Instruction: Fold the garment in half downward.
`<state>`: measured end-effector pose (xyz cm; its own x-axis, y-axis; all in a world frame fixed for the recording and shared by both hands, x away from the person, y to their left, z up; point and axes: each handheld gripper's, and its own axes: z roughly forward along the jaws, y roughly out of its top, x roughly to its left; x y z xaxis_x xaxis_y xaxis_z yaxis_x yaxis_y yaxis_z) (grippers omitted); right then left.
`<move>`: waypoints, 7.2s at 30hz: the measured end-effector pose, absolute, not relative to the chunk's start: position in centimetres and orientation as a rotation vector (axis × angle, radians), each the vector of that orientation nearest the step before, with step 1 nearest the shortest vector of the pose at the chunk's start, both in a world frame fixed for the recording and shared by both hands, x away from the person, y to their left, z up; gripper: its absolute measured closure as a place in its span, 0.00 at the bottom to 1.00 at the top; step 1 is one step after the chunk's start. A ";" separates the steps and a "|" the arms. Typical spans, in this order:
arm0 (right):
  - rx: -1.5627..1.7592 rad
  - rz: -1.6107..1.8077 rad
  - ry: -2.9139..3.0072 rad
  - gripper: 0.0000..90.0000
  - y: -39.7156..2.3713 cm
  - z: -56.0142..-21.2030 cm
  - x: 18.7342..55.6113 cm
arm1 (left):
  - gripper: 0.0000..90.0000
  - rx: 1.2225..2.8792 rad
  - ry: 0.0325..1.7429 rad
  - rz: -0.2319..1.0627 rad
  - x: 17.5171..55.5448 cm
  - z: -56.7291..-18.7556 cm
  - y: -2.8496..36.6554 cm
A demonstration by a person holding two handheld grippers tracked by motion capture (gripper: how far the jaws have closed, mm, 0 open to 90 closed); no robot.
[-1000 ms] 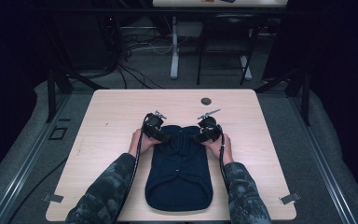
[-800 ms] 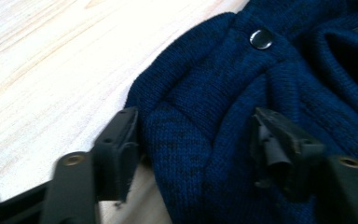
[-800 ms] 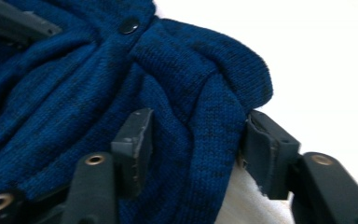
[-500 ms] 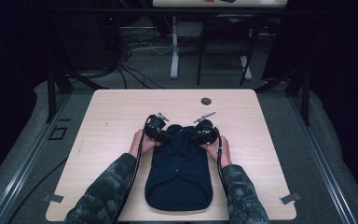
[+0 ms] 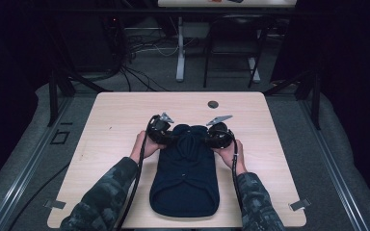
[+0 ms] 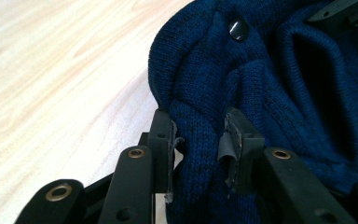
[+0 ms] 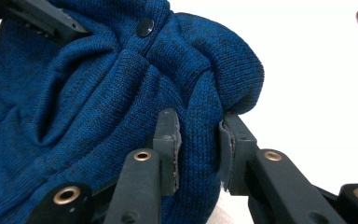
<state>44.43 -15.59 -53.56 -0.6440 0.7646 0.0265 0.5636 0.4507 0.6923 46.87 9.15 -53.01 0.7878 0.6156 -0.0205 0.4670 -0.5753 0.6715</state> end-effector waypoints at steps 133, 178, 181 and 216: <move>0.807 1.171 2.247 0.80 -17.4 -47.8 37.6 | 0.77 2.191 0.416 0.580 39.8 -49.4 8.8; 0.813 1.134 2.405 0.53 -17.6 -50.2 34.1 | 0.74 2.177 0.404 0.512 36.4 -50.9 10.7; 0.845 1.139 2.407 0.53 -18.1 -50.5 33.9 | 0.74 2.174 0.408 0.505 36.2 -51.1 10.8; 0.736 1.023 2.515 0.68 -17.8 -53.6 31.3 | 0.70 2.273 0.367 0.404 34.1 -53.9 11.7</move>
